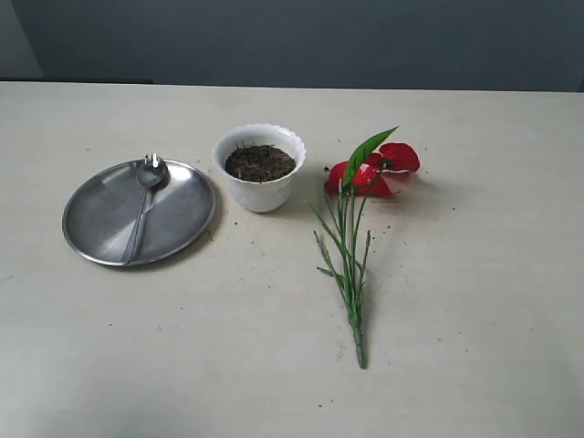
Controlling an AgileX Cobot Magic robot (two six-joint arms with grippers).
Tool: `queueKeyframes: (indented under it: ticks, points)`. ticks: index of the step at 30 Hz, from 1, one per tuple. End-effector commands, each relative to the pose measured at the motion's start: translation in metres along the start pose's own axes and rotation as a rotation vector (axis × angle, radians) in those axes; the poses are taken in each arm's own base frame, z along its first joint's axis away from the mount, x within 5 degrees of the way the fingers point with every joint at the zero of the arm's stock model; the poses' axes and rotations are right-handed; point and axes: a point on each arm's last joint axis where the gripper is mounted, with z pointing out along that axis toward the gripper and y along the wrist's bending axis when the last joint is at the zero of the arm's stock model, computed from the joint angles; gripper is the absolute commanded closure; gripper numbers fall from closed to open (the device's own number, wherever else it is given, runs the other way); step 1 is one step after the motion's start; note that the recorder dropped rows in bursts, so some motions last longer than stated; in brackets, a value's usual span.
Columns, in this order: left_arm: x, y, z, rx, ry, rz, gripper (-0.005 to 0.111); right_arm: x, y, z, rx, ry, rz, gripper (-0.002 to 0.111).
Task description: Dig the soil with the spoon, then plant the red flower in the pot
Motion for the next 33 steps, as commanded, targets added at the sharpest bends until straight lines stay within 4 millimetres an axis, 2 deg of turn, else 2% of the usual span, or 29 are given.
queueKeyframes:
  ticks: [1, 7, 33]
  points:
    - [0.0021, 0.0002, -0.0004, 0.001, 0.005, 0.05, 0.106, -0.0009, -0.0004, -0.0003, 0.007, -0.017, 0.0, 0.109]
    - [0.0071, 0.0, -0.0005, 0.003, 0.06, 0.022, 0.106, -0.0009, -0.0004, -0.0003, 0.007, -0.017, 0.0, 0.109]
    - [0.0042, -0.0027, -0.0005, 0.048, 0.03, 0.027, 0.106, -0.0009, -0.0004, -0.0003, 0.007, -0.017, 0.0, 0.109]
